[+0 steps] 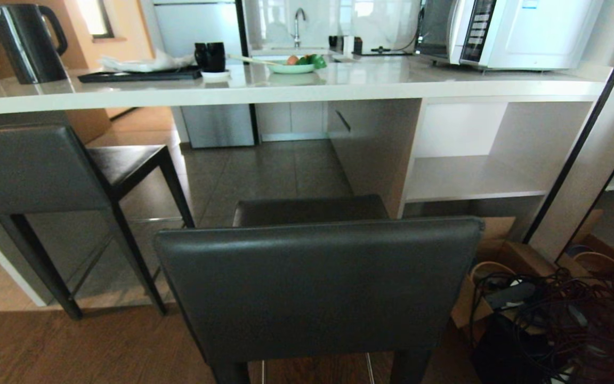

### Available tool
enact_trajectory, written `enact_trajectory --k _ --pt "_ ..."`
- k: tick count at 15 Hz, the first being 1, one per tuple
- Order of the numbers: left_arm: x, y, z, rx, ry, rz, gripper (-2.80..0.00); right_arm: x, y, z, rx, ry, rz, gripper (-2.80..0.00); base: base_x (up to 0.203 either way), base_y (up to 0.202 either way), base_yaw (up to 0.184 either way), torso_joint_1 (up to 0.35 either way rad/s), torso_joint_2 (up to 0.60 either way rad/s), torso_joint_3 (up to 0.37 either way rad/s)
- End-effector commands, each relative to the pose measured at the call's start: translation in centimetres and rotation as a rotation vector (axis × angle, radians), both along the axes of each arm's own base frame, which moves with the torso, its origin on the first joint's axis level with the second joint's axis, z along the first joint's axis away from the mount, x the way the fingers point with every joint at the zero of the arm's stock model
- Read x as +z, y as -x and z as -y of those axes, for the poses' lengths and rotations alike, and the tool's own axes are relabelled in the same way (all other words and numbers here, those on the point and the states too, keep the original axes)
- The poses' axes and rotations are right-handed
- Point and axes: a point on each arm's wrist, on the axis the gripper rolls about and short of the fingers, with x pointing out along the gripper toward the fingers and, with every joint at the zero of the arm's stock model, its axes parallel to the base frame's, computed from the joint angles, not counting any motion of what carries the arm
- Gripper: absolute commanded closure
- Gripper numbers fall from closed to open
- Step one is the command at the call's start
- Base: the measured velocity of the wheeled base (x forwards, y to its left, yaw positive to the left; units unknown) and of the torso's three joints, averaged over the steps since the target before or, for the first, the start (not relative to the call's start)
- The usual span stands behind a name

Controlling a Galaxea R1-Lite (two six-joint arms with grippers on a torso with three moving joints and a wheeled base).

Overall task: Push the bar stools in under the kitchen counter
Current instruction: Push the gray chair back under the dining table

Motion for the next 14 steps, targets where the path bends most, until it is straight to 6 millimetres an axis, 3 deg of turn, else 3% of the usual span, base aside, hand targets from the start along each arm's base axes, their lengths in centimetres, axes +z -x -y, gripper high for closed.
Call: enact_trajectory --k 1,11,14 --pt "0.0 0.0 0.0 0.000 0.000 -0.003 0.00 0.0 0.0 0.0 0.000 0.001 0.000 0.00 0.000 0.000 0.000 0.000 0.00 0.000" --pt "0.2 0.0 0.0 0.016 0.018 0.016 0.00 0.0 0.0 0.0 -0.005 -0.008 0.001 0.00 0.000 0.000 0.000 0.000 0.00 0.000" --pt "3.9 -0.2 0.0 -0.003 0.034 0.042 0.00 0.1 0.0 0.0 0.004 0.010 0.003 0.00 0.000 0.000 0.000 0.000 0.00 0.000"
